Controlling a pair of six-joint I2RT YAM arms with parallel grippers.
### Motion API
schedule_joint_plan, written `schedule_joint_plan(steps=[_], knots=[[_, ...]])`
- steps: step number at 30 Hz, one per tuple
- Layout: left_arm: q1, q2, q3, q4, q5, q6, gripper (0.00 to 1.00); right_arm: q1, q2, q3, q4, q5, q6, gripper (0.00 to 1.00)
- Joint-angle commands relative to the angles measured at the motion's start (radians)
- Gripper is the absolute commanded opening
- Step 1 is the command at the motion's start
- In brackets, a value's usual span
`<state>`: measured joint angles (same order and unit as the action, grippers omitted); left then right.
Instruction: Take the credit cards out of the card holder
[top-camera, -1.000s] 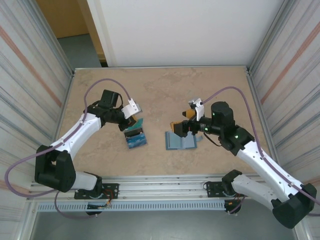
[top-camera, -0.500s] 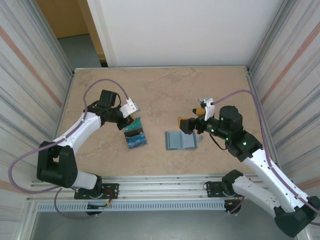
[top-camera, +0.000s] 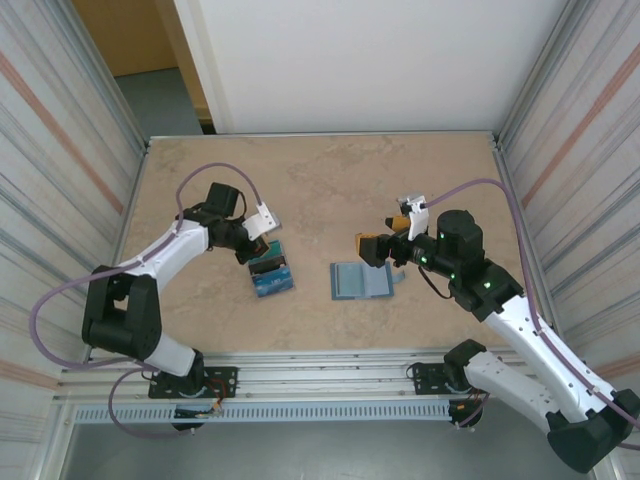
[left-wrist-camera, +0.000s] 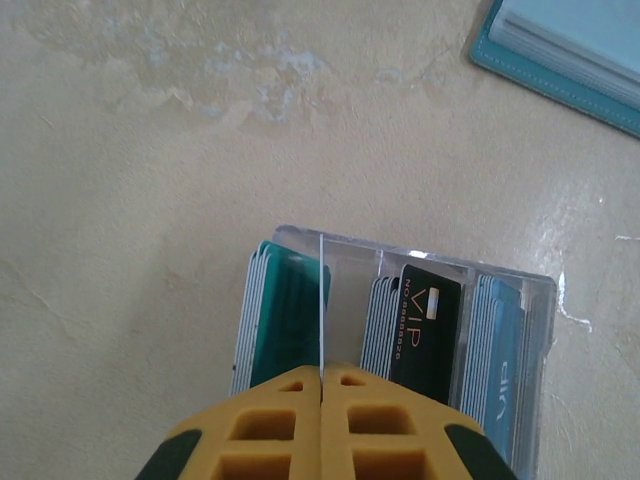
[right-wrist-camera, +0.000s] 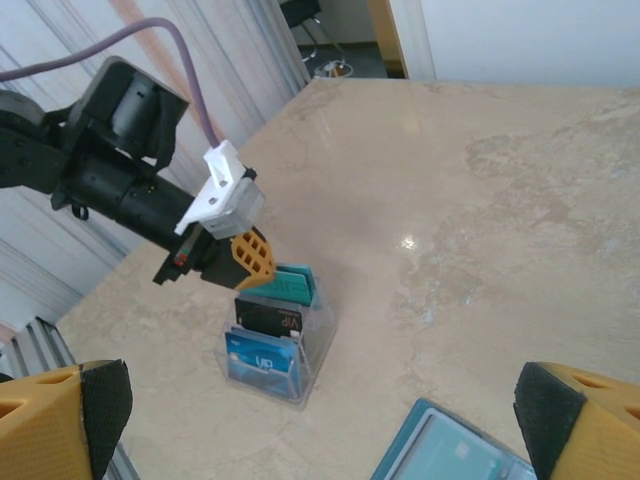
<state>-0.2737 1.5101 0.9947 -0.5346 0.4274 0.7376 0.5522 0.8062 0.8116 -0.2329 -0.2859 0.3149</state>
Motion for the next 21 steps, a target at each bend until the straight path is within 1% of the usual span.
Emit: schedule_joint_plan(steps=[1,12,21], knots=[[0.013,0.024,0.031,-0.030,-0.006,0.020,0.00,-0.009,-0.001,-0.004,0.021,-0.015,0.026,0.99],[0.011,0.062,0.053,0.020,0.028,-0.005,0.00,-0.016,0.004,-0.005,0.036,-0.031,0.032,0.99],[-0.025,0.122,0.097,0.053,-0.001,-0.019,0.00,-0.021,0.004,-0.008,0.041,-0.036,0.030,0.99]])
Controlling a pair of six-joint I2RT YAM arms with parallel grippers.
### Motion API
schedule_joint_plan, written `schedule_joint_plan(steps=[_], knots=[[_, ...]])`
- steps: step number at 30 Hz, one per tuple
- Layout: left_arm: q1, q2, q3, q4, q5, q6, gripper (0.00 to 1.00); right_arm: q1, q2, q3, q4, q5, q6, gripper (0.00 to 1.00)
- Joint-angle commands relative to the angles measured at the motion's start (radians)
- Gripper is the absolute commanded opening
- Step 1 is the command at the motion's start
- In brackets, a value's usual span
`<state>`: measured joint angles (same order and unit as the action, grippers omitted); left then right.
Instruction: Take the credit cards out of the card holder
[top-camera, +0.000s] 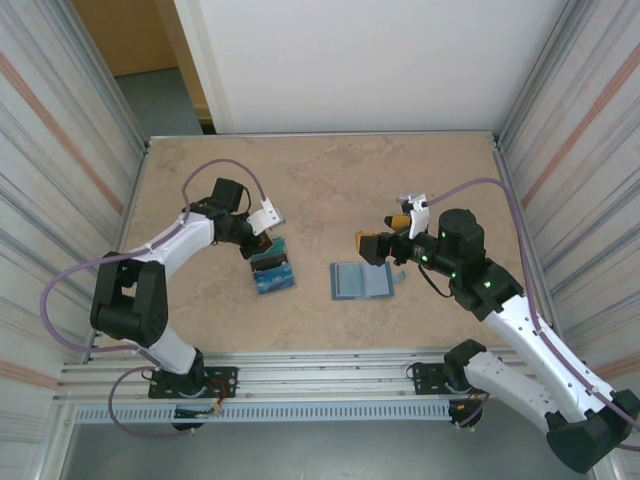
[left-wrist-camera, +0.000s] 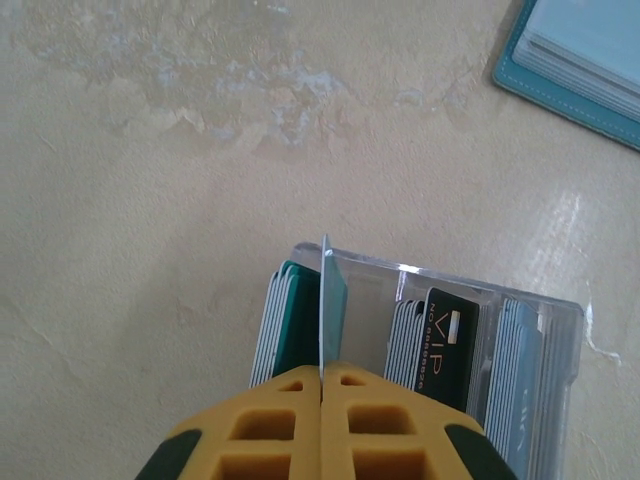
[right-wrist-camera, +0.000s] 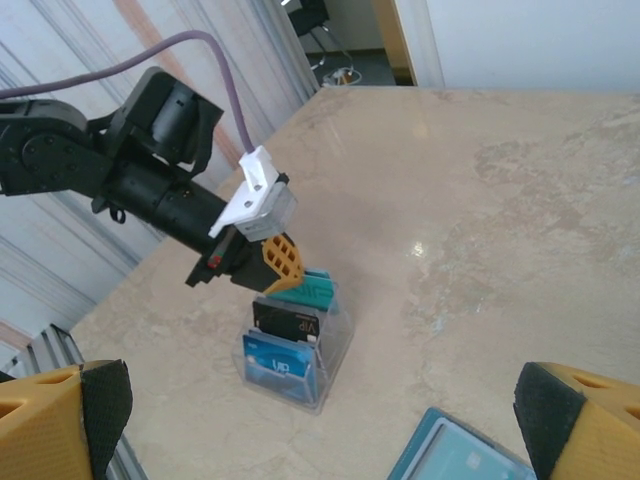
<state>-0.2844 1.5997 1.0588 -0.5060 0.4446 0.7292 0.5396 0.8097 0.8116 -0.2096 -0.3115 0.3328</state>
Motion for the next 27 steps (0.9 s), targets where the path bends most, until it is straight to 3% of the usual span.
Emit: schedule_joint_plan(steps=[1,27], knots=[[-0.020,0.044,0.043,0.024,-0.021,-0.010,0.00,-0.010,0.000,-0.006,0.016,-0.011,0.011,0.99],[-0.037,0.248,0.222,0.191,-0.007,-0.115,0.00,-0.027,-0.020,-0.017,0.003,-0.017,0.015,0.99]])
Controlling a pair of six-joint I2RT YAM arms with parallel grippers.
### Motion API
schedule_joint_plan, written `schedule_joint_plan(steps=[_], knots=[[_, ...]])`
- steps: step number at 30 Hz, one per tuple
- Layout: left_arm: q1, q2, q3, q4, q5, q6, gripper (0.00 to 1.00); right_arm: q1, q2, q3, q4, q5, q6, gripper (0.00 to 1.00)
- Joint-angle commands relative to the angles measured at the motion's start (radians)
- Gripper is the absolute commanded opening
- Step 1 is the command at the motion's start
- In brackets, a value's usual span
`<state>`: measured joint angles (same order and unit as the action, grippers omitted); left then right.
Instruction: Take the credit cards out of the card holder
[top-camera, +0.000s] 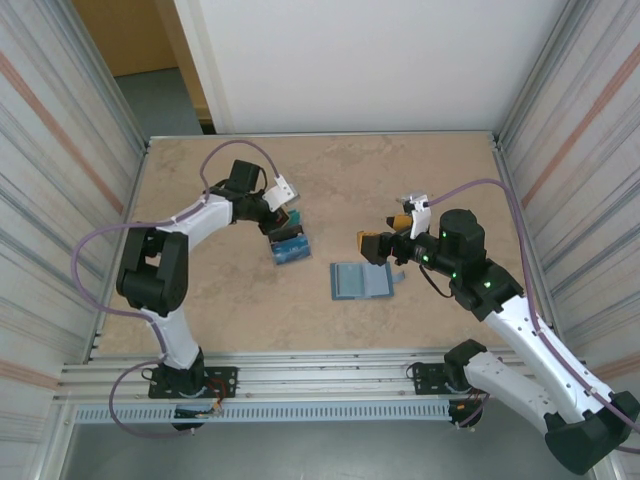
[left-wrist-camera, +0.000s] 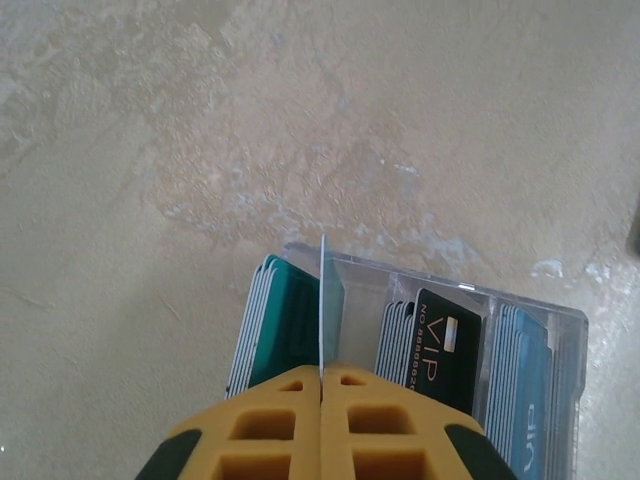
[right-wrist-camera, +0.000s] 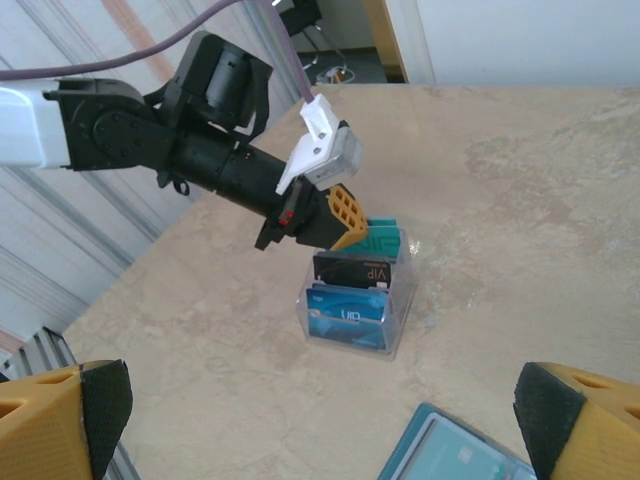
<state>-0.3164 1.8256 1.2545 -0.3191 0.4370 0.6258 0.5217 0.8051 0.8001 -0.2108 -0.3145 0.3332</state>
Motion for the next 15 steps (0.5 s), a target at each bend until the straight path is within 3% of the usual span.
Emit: schedule_joint_plan(steps=[1,2,6,8,15], knots=[[-0.005,0.018,0.028,-0.006,-0.002,-0.011,0.00,-0.009,-0.017,-0.005,0.002,-0.014,0.017,0.99],[-0.006,0.011,0.026,-0.009,-0.006,-0.009,0.00,-0.009,-0.019,-0.005,0.000,-0.014,0.017,0.99],[-0.005,-0.035,0.002,-0.027,-0.026,0.010,0.27,-0.011,-0.028,-0.012,0.000,-0.011,0.019,0.99],[-0.004,-0.054,-0.001,-0.043,-0.038,0.019,0.33,-0.011,-0.029,-0.014,0.001,-0.010,0.020,0.99],[-0.005,-0.118,-0.012,-0.079,-0.076,0.033,0.34,-0.010,-0.027,-0.017,0.012,-0.012,0.027,0.99]])
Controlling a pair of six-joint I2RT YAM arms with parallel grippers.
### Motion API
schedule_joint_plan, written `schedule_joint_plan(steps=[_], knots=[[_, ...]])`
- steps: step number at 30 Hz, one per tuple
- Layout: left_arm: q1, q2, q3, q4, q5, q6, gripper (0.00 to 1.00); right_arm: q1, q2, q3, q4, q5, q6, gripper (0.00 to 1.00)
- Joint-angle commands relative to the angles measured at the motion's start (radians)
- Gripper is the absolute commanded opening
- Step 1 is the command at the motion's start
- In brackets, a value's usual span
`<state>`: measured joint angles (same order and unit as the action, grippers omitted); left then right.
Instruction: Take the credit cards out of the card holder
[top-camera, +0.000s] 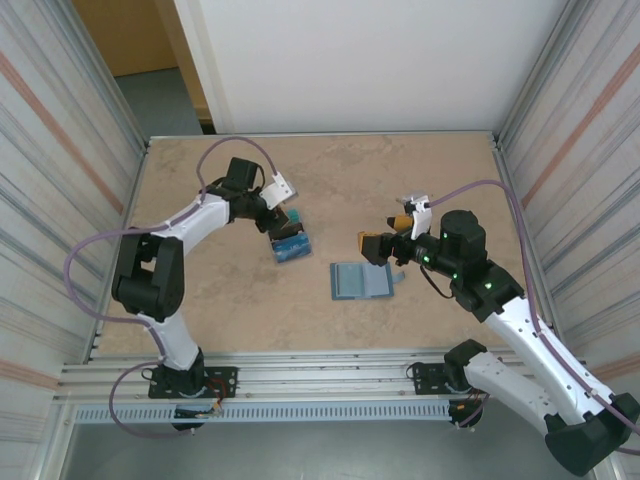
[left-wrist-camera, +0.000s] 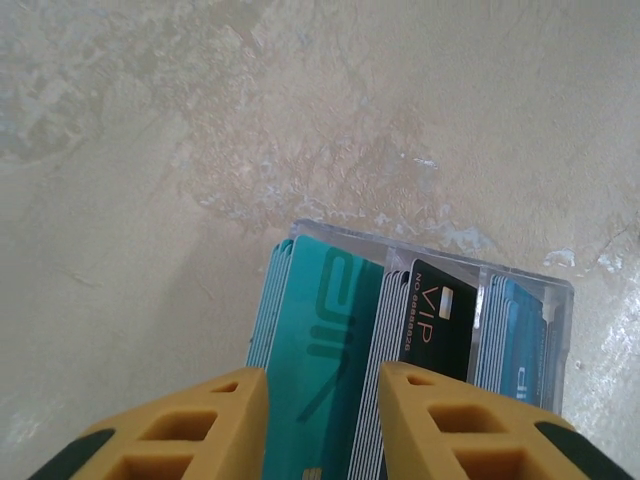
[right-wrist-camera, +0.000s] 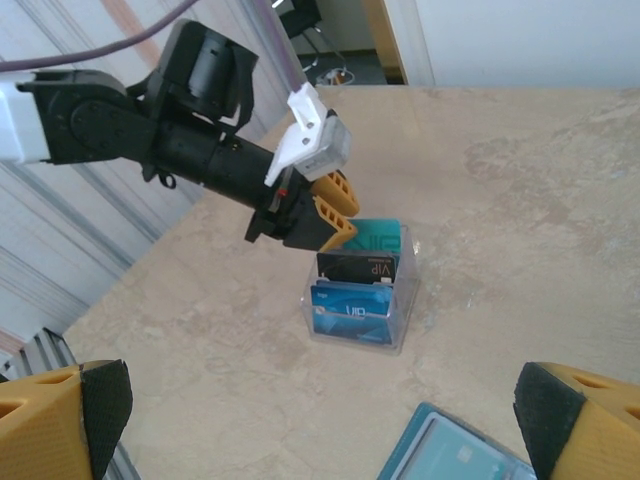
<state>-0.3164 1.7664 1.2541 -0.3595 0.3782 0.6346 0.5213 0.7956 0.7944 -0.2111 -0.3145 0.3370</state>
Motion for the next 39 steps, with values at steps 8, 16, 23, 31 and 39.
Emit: schedule_joint_plan(steps=[8,16,23,31,39], knots=[[-0.006,-0.195,-0.040,-0.035,-0.057,-0.037,0.35,-0.012,-0.048,-0.010,-0.018,0.135,0.051,0.99],[-0.015,-0.418,-0.168,0.042,-0.163,-0.248,0.71,-0.010,-0.044,0.003,-0.079,0.311,0.101,0.99],[-0.040,-0.605,-0.296,0.115,-0.242,-0.441,0.99,0.005,0.003,0.016,-0.144,0.354,0.123,0.99],[-0.062,-0.787,-0.444,0.217,-0.342,-0.618,0.99,0.023,0.086,0.025,-0.238,0.384,0.177,0.99],[-0.056,-0.898,-0.537,0.294,-0.424,-0.758,0.99,0.107,0.250,0.061,-0.320,0.424,0.191,0.89]])
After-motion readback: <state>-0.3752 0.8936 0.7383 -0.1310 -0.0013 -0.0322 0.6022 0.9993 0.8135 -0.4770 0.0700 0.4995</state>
